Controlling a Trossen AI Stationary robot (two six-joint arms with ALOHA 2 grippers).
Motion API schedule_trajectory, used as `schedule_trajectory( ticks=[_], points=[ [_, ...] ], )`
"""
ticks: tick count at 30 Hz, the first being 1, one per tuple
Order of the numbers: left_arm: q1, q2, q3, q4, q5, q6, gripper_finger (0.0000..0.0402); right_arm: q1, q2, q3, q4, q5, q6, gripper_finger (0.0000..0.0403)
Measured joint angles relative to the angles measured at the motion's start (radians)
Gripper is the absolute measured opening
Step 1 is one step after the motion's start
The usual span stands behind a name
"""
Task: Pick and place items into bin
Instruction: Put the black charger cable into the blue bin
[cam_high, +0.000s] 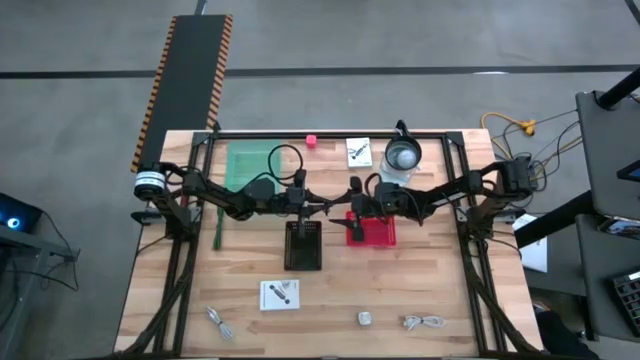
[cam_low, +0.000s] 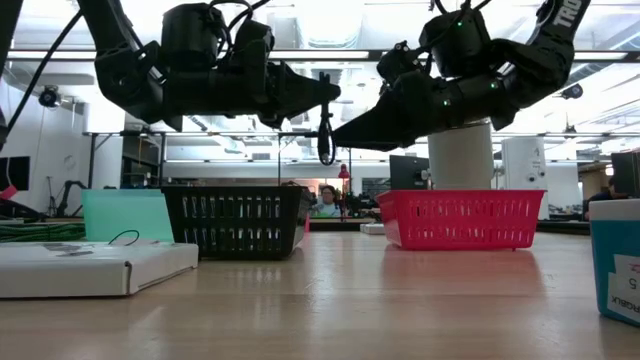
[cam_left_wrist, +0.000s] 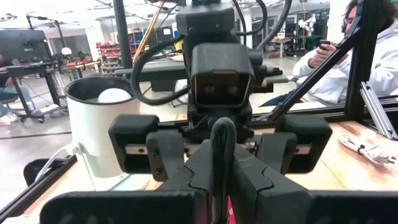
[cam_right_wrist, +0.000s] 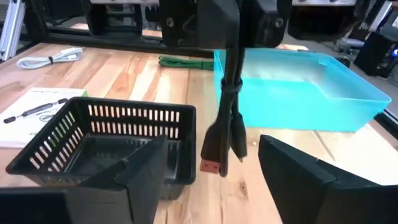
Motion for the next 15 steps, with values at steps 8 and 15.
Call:
schedule_trajectory(
  ticks=[8,15],
  points=[
    [0.000,0.000,-0.002,-0.003,0.001,0.000,0.0013,0.000,-0.098,0.000,-0.234,0.041,0.004,0.0253],
    [0.000,-0.003,-0.003,-0.006,0.001,0.000,0.0012,0.000,-0.167,0.000,-0.435,0.126,0.008,0.0248]
  ],
)
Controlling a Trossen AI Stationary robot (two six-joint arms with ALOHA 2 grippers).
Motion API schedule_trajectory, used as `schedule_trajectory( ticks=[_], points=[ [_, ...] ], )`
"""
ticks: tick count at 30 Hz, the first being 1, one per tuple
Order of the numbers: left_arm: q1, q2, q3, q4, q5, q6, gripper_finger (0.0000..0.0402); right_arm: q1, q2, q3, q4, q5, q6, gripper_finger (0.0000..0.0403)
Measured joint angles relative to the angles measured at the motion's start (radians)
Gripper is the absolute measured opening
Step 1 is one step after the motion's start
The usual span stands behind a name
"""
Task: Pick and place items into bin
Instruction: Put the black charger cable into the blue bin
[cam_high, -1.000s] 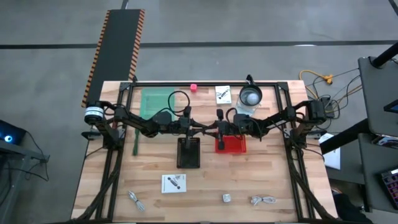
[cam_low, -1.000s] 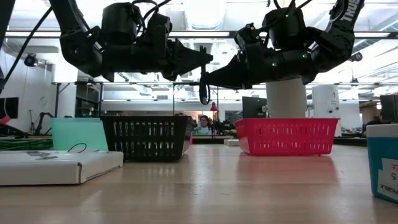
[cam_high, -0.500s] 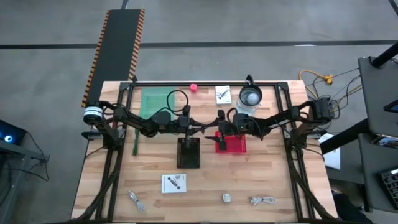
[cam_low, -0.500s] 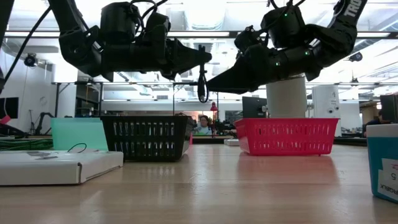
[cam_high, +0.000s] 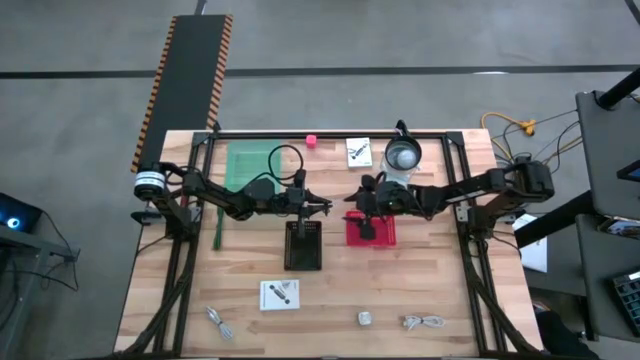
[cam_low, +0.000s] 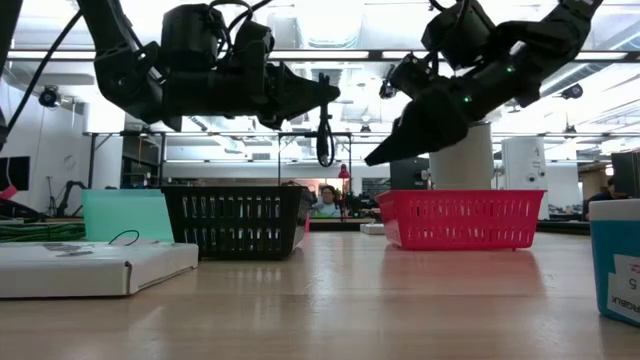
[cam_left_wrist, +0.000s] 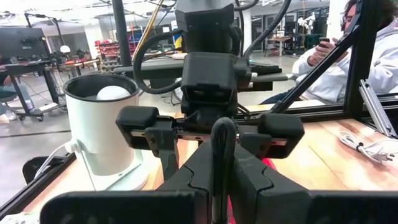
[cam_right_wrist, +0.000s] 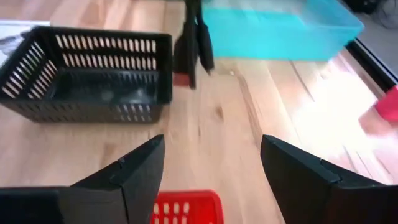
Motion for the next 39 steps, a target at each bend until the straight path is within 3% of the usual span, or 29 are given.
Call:
schedule_trajectory(
  ticks=[22,35,39],
  points=[
    [0.000,-0.026,-0.001,-0.017,-0.001,-0.002,0.0012,0.000,-0.004,-0.001,-0.054,0.014,0.027,0.0226],
    [-0.001,-0.164,0.002,-0.210,-0.021,-0.031,0.0012,0.000,-0.004,-0.007,-0.073,0.014,0.026,0.0226],
    [-0.001,-0.217,0.009,-0.304,-0.072,-0.101,0.0012,0.000,-0.004,-0.008,-0.073,0.014,0.025,0.0226]
  ],
)
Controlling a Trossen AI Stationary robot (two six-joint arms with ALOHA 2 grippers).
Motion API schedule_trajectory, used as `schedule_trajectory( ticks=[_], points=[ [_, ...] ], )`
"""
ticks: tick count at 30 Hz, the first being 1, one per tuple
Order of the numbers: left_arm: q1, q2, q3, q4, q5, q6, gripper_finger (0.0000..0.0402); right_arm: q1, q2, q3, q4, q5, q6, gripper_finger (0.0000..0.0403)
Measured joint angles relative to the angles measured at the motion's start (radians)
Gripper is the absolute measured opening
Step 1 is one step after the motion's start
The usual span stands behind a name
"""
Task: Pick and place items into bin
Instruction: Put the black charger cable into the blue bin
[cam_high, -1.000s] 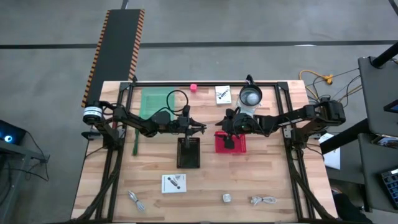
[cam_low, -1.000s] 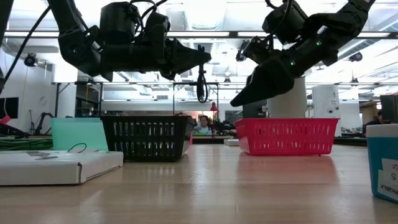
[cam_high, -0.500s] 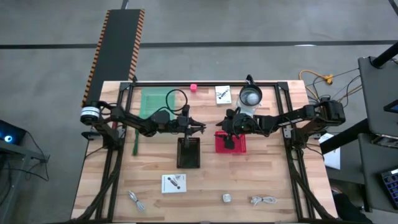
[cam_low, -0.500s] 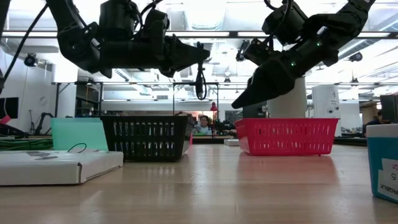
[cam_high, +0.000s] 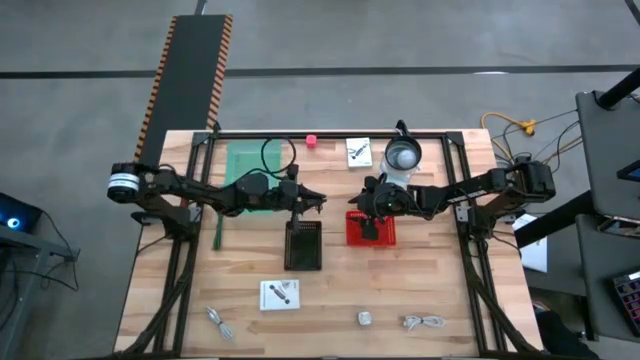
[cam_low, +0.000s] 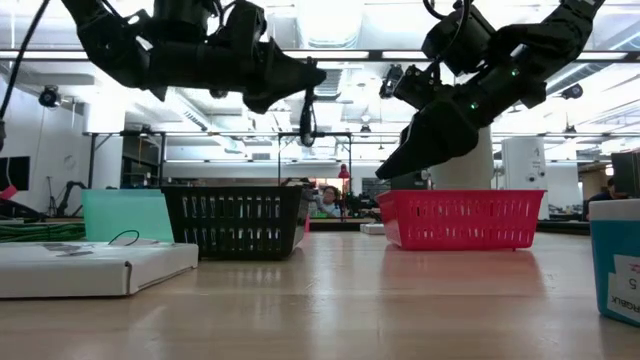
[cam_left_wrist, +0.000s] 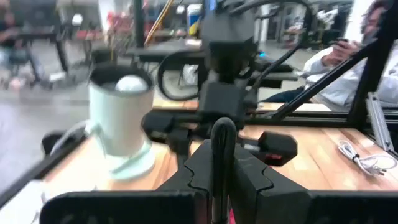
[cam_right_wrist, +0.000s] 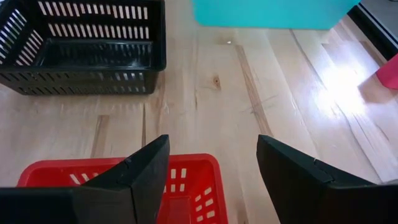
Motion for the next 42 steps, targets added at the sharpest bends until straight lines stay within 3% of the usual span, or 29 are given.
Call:
schedule_trajectory(
  ticks=[12,25,42],
  points=[
    [0.001,-0.120,0.004,-0.119,-0.057,-0.106,0.0012,0.000,0.000,-0.008,-0.003,0.000,-0.004,0.0226],
    [0.002,-0.175,0.006,-0.243,-0.113,-0.112,0.0012,0.000,0.001,-0.011,-0.003,0.000,-0.003,0.0226],
    [0.002,-0.217,0.169,-0.761,-0.311,-0.110,0.0012,0.000,0.001,-0.015,-0.002,0.000,-0.007,0.0224]
  ],
)
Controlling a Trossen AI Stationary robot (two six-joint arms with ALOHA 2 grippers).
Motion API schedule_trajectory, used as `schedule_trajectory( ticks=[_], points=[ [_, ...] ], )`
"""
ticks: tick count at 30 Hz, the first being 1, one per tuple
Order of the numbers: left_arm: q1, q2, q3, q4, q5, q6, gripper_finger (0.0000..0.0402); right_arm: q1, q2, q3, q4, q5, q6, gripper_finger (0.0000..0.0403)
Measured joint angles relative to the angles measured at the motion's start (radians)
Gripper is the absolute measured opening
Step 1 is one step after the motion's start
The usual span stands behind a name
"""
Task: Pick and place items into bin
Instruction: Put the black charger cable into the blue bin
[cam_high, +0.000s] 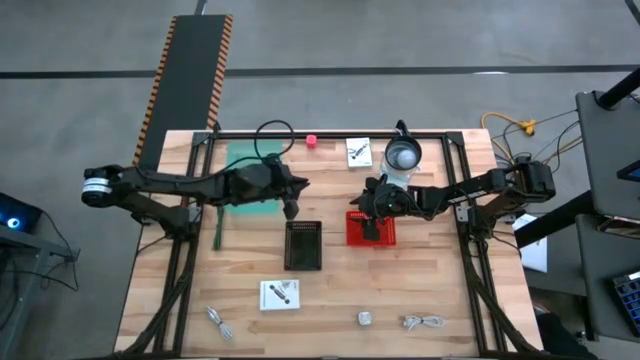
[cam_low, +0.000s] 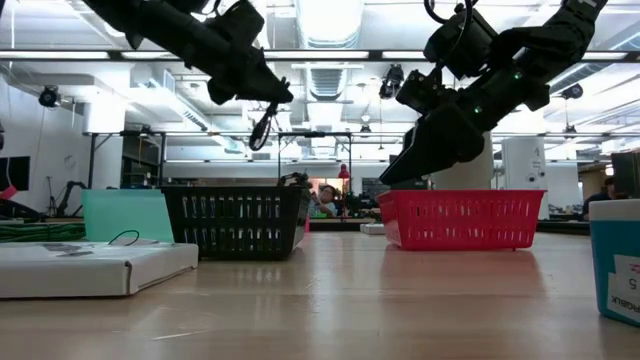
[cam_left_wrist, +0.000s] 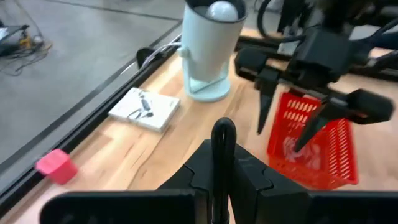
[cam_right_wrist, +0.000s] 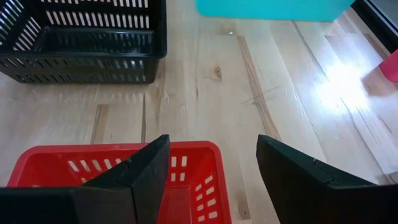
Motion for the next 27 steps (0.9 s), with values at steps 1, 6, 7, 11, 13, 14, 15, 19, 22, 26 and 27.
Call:
schedule_trajectory(
  ticks=[1,6,7,11,13,14,15,19,22,26,27],
  points=[
    [0.000,0.000,0.008,-0.018,-0.004,0.000,0.0012,0.000,0.000,0.000,-0.001,0.000,0.000,0.0224],
    [0.000,0.000,0.049,-0.134,-0.026,0.000,0.0012,0.000,0.000,-0.002,-0.001,0.000,0.000,0.0224],
    [0.000,0.000,0.060,-0.171,-0.029,-0.002,0.0012,0.000,0.000,-0.002,0.000,0.000,0.000,0.0224],
    [0.000,0.000,0.102,-0.312,-0.097,-0.087,0.0012,0.000,0.000,-0.002,0.000,0.000,0.000,0.0224],
    [0.005,0.000,0.119,-0.369,-0.121,-0.105,0.0012,0.000,0.000,-0.002,0.000,0.000,-0.001,0.0224],
    [0.007,0.000,0.125,-0.396,-0.128,-0.106,0.0012,0.000,0.000,-0.002,0.000,0.000,-0.001,0.0224],
    [0.011,0.000,0.128,-0.409,-0.130,-0.106,0.0012,0.000,0.000,-0.002,0.000,0.000,0.000,0.0224],
    [0.036,0.000,0.135,-0.439,-0.129,-0.105,0.0012,0.000,0.000,-0.002,0.000,0.000,-0.001,0.0224],
    [0.074,0.000,0.138,-0.480,-0.131,-0.106,0.0012,0.000,0.000,-0.002,0.000,0.000,-0.001,0.0224],
    [0.135,0.000,0.136,-0.512,-0.131,-0.108,0.0012,0.000,0.000,-0.002,0.000,0.000,-0.001,0.0224],
    [0.151,0.000,0.136,-0.518,-0.131,-0.108,0.0012,0.000,0.000,-0.002,0.000,0.000,-0.001,0.0224]
  ],
)
